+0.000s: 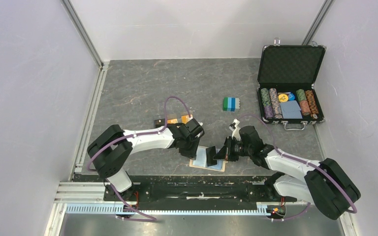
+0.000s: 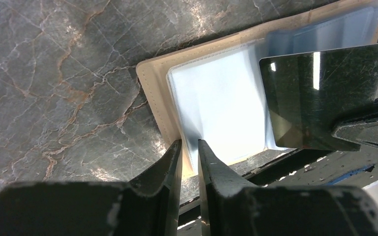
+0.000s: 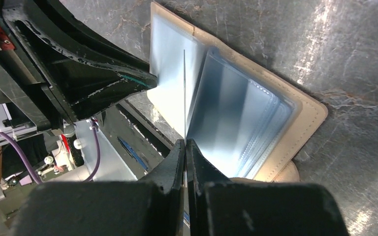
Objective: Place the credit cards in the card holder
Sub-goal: Insert the credit card into the card holder.
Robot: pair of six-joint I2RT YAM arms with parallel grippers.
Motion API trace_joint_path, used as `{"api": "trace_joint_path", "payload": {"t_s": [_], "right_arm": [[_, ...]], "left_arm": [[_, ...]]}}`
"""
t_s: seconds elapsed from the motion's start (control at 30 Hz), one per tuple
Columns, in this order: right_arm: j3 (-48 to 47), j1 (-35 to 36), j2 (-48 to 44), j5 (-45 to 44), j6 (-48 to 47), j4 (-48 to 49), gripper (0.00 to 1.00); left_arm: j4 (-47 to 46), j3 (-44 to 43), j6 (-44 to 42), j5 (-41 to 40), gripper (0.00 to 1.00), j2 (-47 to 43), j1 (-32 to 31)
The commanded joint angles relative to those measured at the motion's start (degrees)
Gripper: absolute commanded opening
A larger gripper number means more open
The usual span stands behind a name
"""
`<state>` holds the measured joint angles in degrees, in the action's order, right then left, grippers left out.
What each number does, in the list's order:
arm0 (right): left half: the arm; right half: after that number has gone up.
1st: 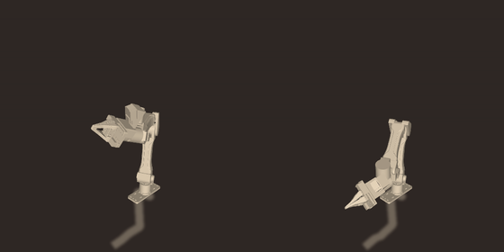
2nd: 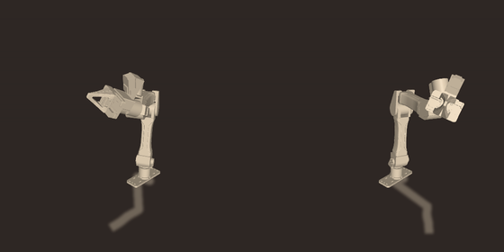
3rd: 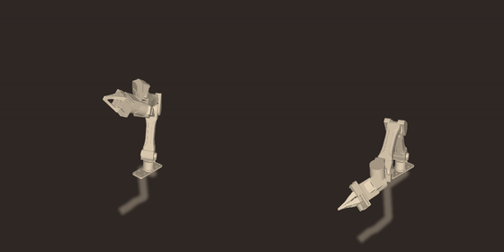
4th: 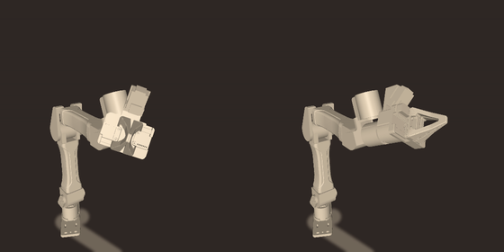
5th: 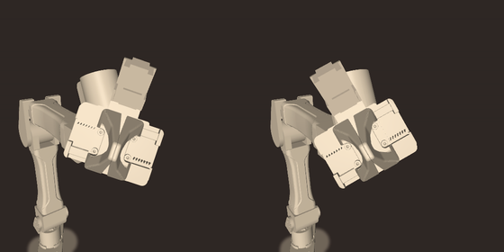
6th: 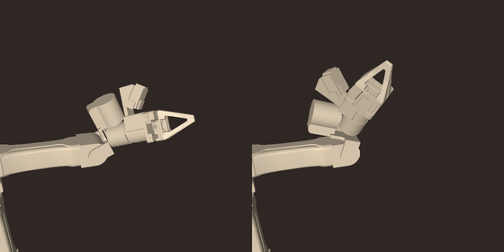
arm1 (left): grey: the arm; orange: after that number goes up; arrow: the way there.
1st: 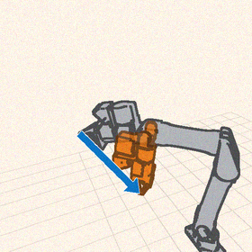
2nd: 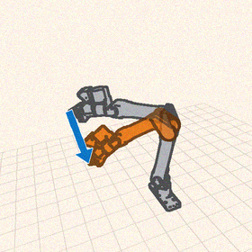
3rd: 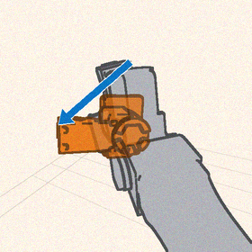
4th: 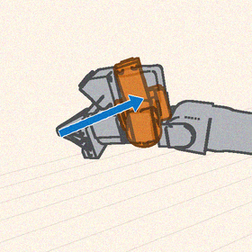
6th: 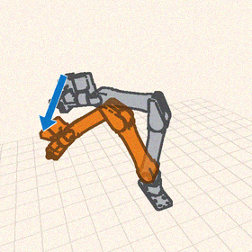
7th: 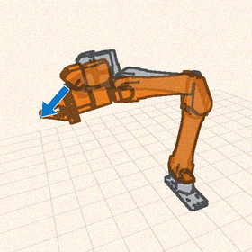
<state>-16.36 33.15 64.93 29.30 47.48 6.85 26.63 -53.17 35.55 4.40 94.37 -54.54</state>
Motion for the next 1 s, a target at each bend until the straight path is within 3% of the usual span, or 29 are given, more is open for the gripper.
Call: {"api": "trace_joint_path", "payload": {"t_s": [0.0,0.97], "right_arm": [[0.74,-0.09,0.59,0.61,0.9,4.4,0.0],[1.63,-0.09,11.45,1.36,1.65,12.53,0.0]], "left_arm": [[3.23,-1.44,1.11,-4.15,0.24,1.58,-0.64],[4.22,-1.95,1.5,-4.22,0.21,3.29,-1.79]]}}
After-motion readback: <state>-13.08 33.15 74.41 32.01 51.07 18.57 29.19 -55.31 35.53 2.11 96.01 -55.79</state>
